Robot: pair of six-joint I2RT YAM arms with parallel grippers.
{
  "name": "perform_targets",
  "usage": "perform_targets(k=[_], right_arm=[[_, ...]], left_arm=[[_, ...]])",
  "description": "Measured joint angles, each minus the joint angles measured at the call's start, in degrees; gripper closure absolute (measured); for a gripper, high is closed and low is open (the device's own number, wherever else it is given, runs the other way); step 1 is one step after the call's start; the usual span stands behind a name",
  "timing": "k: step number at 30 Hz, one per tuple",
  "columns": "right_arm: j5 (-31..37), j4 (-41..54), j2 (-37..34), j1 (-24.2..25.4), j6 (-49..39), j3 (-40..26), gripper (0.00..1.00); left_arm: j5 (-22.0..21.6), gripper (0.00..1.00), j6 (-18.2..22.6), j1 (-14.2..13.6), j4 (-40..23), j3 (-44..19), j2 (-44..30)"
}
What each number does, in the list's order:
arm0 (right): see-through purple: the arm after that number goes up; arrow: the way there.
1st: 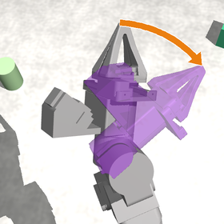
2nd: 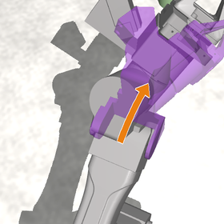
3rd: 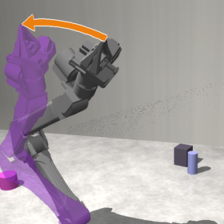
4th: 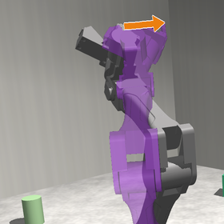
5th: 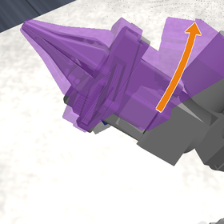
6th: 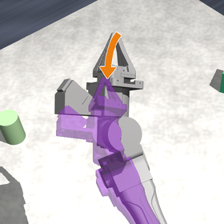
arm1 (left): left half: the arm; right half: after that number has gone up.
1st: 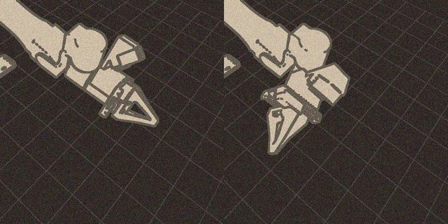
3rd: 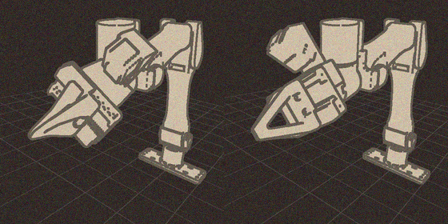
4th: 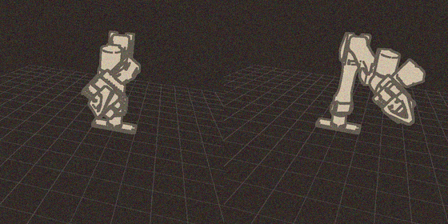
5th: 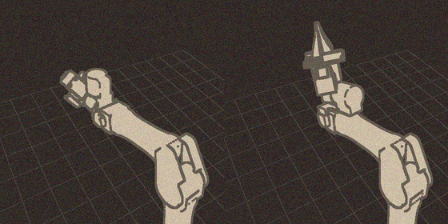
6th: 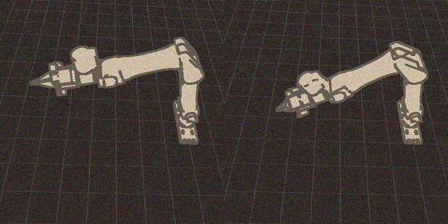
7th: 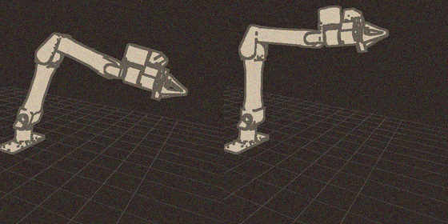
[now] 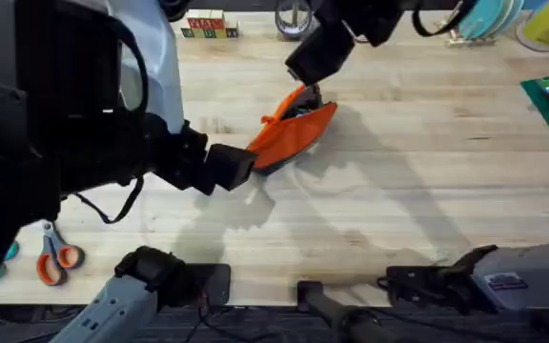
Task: Unzip the bag, pick up the pens from the table one at a time and place them inside, then zip the bag closed.
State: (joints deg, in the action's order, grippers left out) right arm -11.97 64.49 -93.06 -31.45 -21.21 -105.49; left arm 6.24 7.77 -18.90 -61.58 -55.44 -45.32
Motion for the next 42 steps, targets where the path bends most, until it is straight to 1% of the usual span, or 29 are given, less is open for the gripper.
perform_targets(k=[3, 8, 17, 21, 32, 42], right_arm=[[1.08, -1.74, -0.02, -0.99, 0.00, 0.00, 0.005], [1.97, -2.32, -1.10, -1.06, 0.02, 0.00, 0.004], [2.34, -2.55, -7.58, -1.95, 0.00, 0.02, 0.004], [2.34, -3.06, -9.42, -2.34, 0.00, 0.02, 0.005], [2.34, -3.29, -12.19, -2.57, 0.29, 0.02, 0.005], [2.34, -5.13, -13.44, -2.87, 3.74, 0.02, 0.005]], left_arm=[[0.07, 0.008, 0.00, 0.00, 0.00, 0.00, 0.00], [0.13, 0.008, 0.00, 0.00, 0.00, 0.00, 0.00], [0.13, 0.008, 0.00, 0.00, 0.00, 0.00, 0.00], [0.13, 0.008, 0.00, 0.00, 0.00, 0.00, 0.00], [0.13, 0.008, 0.00, 0.00, 0.00, 0.00, 0.00], [0.13, 0.008, 0.00, 0.00, 0.00, 0.00, 0.00]])
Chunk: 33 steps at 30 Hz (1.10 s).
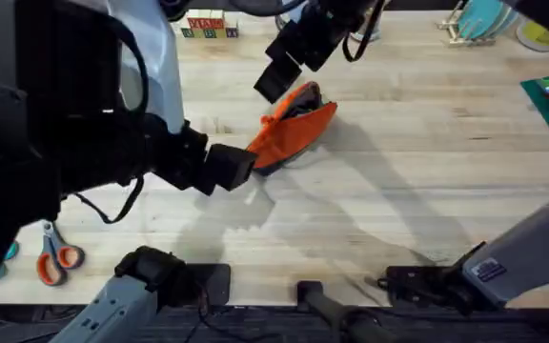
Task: Unzip the bag, pick up the pens from the table one at a time and place them inside, then zip the bag closed.
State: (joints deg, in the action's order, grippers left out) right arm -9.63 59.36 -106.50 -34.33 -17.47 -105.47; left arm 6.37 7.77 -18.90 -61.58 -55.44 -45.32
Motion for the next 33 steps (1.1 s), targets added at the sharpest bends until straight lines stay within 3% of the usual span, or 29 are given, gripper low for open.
perform_targets(k=[15, 33], right_arm=[[-3.50, 6.18, 0.00, -0.22, 0.52, 0.00, 0.004], [-4.61, 6.66, -0.02, -4.22, 0.52, 0.00, 0.004]], left_arm=[[0.00, 0.008, 0.00, 0.00, 0.00, 0.00, 0.00], [0.00, 0.007, 0.00, 0.00, 0.00, 0.00, 0.00]])
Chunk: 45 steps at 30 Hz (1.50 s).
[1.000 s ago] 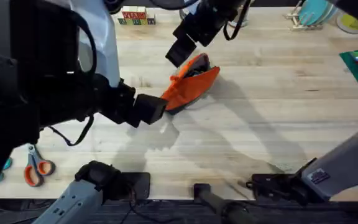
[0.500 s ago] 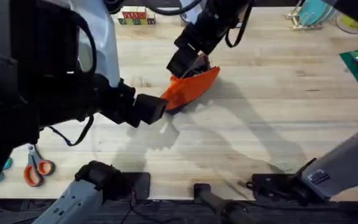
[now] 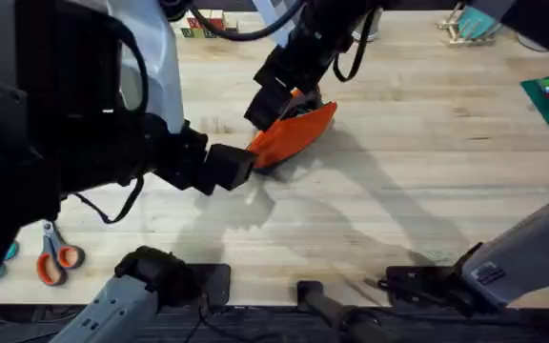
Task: Unzip the bag, pick up the pens from the table one at a time and place them inside, then zip the bag closed.
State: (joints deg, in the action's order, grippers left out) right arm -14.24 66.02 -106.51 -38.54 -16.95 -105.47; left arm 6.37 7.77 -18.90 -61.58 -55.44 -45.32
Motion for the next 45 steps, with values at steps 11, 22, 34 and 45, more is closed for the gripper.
perform_targets(k=[11, 22, 34, 45], right_arm=[[-0.02, -0.24, -0.10, 0.00, 0.00, 0.00, 0.004], [-0.15, -1.43, -5.52, -0.01, 0.00, 0.00, 0.005], [-0.15, -3.90, -7.63, -0.02, 0.00, 0.02, 0.007], [-0.15, -4.16, -9.60, 0.00, 0.00, 0.04, 0.139]], left_arm=[[0.00, 0.008, 0.00, 0.00, 0.00, 0.00, 0.00], [0.00, 0.008, 0.00, 0.00, 0.00, 0.00, 0.00], [0.00, 0.007, 0.00, 0.00, 0.00, 0.00, 0.00], [0.00, 0.008, 0.00, 0.00, -0.02, 0.00, 0.00]])
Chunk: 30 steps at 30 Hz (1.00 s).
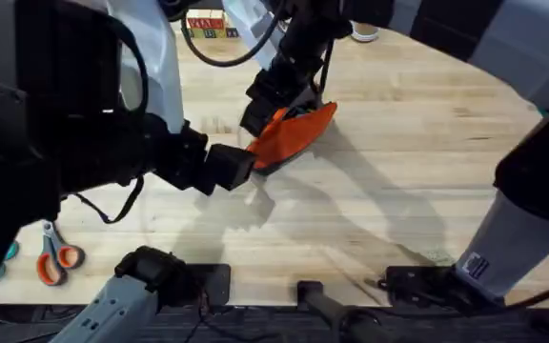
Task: Unzip the bag, pick up the pens from the table one at a time and place them inside, then zip the bag closed.
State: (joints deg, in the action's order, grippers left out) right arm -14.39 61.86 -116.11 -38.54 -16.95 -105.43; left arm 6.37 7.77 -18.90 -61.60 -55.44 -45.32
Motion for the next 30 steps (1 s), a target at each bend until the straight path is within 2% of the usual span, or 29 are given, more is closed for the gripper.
perform_targets(k=[8, 30], right_arm=[[0.02, 0.51, 0.02, 0.00, -0.01, 0.00, 0.262], [2.90, 0.99, 0.01, -0.02, 0.00, 0.00, 0.324]], left_arm=[[0.00, 0.008, 0.00, 0.00, 0.02, 0.00, 0.00], [0.00, 0.008, 0.00, 0.00, 0.02, 0.00, 0.00]])
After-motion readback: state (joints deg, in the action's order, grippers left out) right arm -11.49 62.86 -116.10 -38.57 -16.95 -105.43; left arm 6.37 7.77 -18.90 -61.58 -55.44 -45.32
